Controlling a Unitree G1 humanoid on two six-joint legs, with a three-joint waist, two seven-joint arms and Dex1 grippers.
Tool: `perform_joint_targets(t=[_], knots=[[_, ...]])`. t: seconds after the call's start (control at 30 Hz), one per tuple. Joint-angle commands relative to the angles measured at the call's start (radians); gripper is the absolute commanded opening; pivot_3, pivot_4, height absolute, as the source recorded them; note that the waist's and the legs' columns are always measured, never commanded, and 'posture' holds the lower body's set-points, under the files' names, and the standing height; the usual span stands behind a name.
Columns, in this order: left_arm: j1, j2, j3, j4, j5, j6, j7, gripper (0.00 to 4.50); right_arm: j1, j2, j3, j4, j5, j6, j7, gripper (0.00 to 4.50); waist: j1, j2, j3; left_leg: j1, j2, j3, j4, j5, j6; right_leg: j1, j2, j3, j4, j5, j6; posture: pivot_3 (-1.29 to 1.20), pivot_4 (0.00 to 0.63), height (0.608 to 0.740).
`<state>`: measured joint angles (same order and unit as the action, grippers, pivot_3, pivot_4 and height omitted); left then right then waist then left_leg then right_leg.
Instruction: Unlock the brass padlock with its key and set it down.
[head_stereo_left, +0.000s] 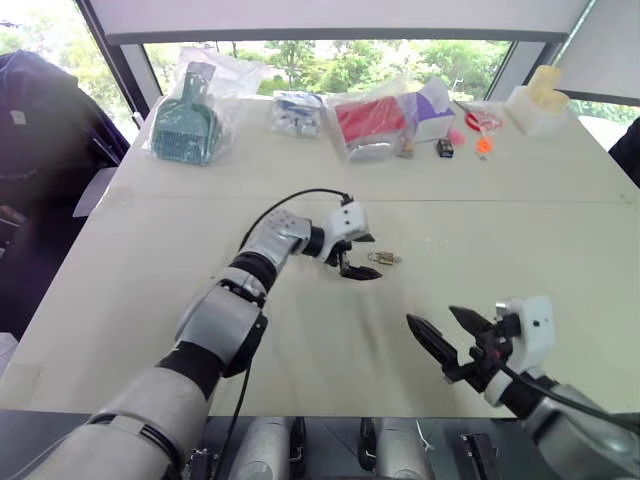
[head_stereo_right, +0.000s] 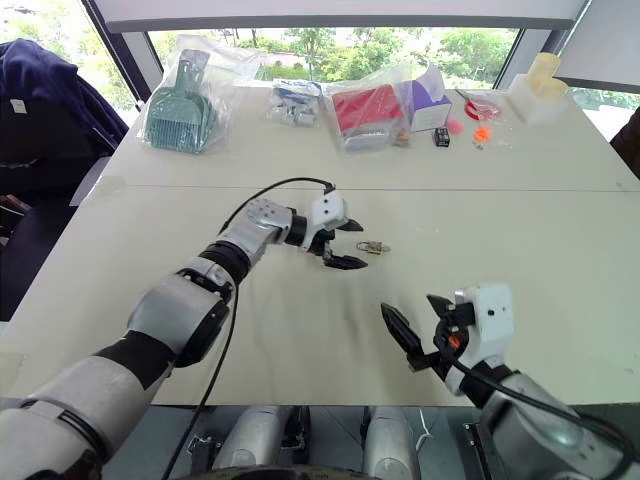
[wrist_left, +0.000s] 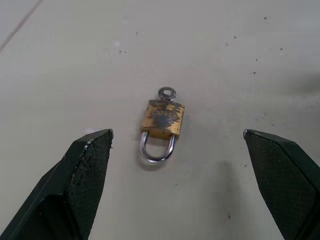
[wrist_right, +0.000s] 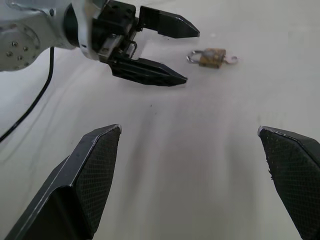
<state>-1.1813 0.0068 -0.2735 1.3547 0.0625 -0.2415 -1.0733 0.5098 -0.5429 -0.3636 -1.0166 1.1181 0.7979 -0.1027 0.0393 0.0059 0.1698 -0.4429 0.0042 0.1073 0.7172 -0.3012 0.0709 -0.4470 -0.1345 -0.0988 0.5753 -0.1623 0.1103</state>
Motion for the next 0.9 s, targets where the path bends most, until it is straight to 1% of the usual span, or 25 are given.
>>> perform_joint_targets(t=[0.03,0.13,0.2,0.33,0.43,0.5,0.63,0.67,0.7,0.8,0.9], knots=[[-0.023,-0.043,0.015,0.008,0.052,0.022,0.076,4.38,0.107,-0.081,0.029,-0.031,0.049,-0.195,-0.076,4.49,0.000,-0.001,0.000,0.000,0.000,0.000,0.000,0.000,0.000,0.000,0.000,0.000,0.000,0.000,0.000,0.00,0.150,0.735],[-0.019,-0.072,0.011,0.020,0.100,0.073,0.124,4.38,0.260,-0.165,0.122,-0.031,-0.007,-0.418,-0.106,4.49,0.002,-0.001,0.000,0.001,0.000,-0.001,-0.001,0.000,0.000,0.001,0.000,0.000,0.001,-0.001,0.001,0.00,0.150,0.735],[-0.015,-0.080,0.010,0.025,0.125,0.110,0.114,4.38,0.343,-0.214,0.198,-0.031,-0.074,-0.566,-0.131,4.49,0.001,-0.002,-0.001,0.002,0.001,-0.001,-0.001,0.000,0.000,0.002,0.001,0.000,0.000,-0.001,0.001,0.00,0.150,0.735],[-0.009,-0.078,-0.003,0.023,0.160,0.128,0.043,4.38,0.426,-0.295,0.310,-0.031,-0.174,-0.773,-0.197,4.49,-0.001,-0.007,-0.004,0.005,0.001,-0.001,-0.001,0.000,-0.001,0.005,0.001,0.000,-0.001,-0.002,0.002,0.00,0.150,0.735],[-0.004,-0.068,-0.008,0.019,0.181,0.111,0.011,4.38,0.416,-0.347,0.341,-0.031,-0.183,-0.825,-0.251,4.49,-0.001,-0.008,-0.004,0.006,0.002,-0.001,-0.001,-0.002,-0.003,0.005,0.001,0.000,-0.002,-0.001,0.001,0.00,0.150,0.735],[-0.002,-0.063,-0.003,0.018,0.183,0.112,-0.001,4.38,0.397,-0.379,0.351,-0.031,-0.173,-0.838,-0.281,4.49,0.000,-0.008,-0.004,0.006,0.002,-0.001,-0.002,-0.001,-0.001,0.005,0.001,0.000,-0.002,-0.001,0.001,0.00,0.150,0.735],[0.010,-0.052,0.004,0.016,0.189,0.112,-0.019,4.38,0.344,-0.428,0.353,-0.031,-0.134,-0.831,-0.318,4.49,0.000,-0.008,-0.004,0.005,0.002,-0.001,-0.002,0.000,-0.001,0.005,0.001,0.000,-0.002,-0.001,0.000,0.00,0.150,0.735],[0.013,-0.051,0.006,0.016,0.190,0.115,-0.013,3.82,0.338,-0.437,0.351,-0.031,-0.125,-0.828,-0.322,4.50,0.001,-0.008,-0.004,0.005,0.002,-0.001,-0.002,0.000,-0.001,0.005,0.001,0.000,-0.002,-0.001,0.000,0.00,0.150,0.735],[0.016,-0.051,0.007,0.016,0.191,0.117,-0.008,3.62,0.335,-0.445,0.349,-0.031,-0.119,-0.827,-0.326,4.50,0.001,-0.008,-0.004,0.005,0.002,-0.001,-0.002,0.000,0.000,0.005,0.001,0.000,-0.002,-0.001,0.000,0.00,0.150,0.735],[0.024,-0.051,0.006,0.016,0.196,0.121,0.003,2.45,0.332,-0.461,0.340,-0.031,-0.103,-0.825,-0.333,4.50,0.001,-0.009,-0.005,0.005,0.002,-0.001,-0.002,0.000,0.000,0.005,0.001,0.000,-0.002,-0.001,0.000,0.00,0.150,0.735],[0.030,-0.053,0.000,0.016,0.207,0.120,0.032,1.44,0.327,-0.467,0.336,-0.031,-0.093,-0.821,-0.338,4.50,0.002,-0.010,-0.006,0.005,0.002,-0.001,-0.002,0.000,0.000,0.005,0.001,0.000,-0.002,-0.001,0.000,0.00,0.150,0.735]])
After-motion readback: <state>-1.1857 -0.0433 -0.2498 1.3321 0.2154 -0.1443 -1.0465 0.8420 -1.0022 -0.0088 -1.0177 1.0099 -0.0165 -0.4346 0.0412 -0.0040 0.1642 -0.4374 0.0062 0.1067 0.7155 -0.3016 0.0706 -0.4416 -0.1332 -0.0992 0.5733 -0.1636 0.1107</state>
